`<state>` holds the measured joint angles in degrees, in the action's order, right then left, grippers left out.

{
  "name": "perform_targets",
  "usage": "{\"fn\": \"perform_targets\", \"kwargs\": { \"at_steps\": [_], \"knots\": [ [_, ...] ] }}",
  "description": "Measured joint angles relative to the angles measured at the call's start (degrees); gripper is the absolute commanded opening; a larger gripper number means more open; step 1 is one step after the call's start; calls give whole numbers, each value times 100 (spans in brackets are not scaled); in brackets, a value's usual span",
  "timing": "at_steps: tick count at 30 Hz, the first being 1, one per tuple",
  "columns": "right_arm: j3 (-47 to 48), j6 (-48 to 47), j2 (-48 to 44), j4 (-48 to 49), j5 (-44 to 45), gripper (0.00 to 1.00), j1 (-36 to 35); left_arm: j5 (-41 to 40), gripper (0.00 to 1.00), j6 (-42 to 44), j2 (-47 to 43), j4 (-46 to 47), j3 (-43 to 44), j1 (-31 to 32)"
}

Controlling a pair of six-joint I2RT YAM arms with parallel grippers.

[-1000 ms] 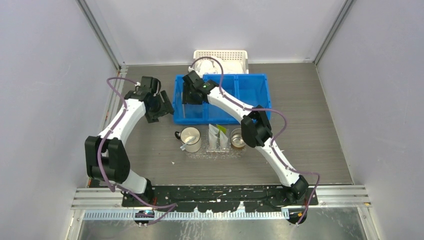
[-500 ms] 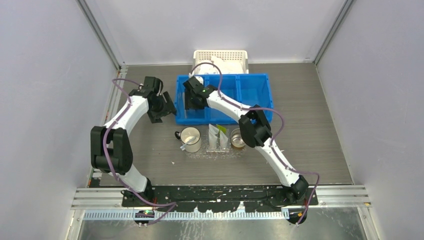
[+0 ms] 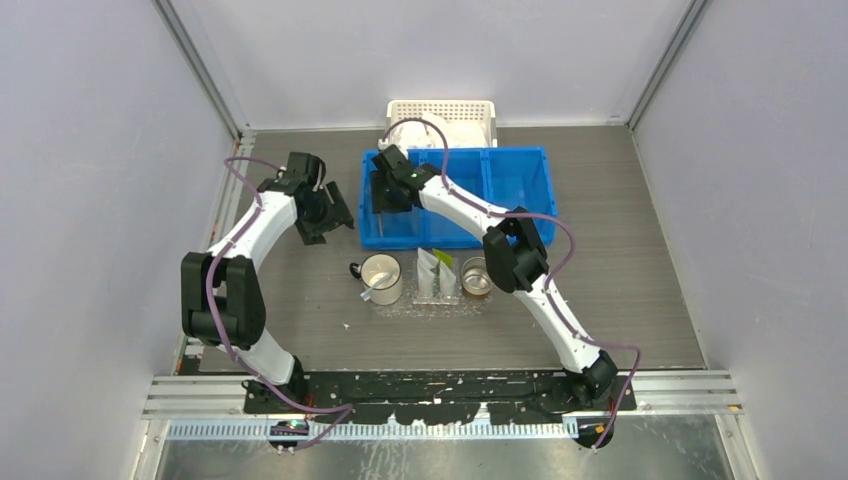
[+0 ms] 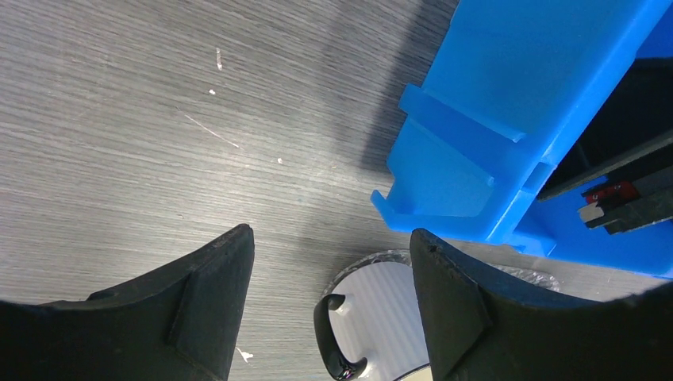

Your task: Prepare toiletry sets of a toothbrush and toothpaste on the tray

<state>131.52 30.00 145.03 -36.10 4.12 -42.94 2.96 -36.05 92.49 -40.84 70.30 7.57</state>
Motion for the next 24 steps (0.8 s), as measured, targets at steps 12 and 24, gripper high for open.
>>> {"fn": "perform_targets", "kwargs": {
  "at_steps": [12, 24],
  "knots": [
    [584, 11, 393, -205, -17, 49, -160, 9, 72, 2, 0, 13, 0, 0],
    [793, 76, 566, -420, 420, 42, -225, 15, 72, 2, -2, 13, 0, 0]
  ]
}}
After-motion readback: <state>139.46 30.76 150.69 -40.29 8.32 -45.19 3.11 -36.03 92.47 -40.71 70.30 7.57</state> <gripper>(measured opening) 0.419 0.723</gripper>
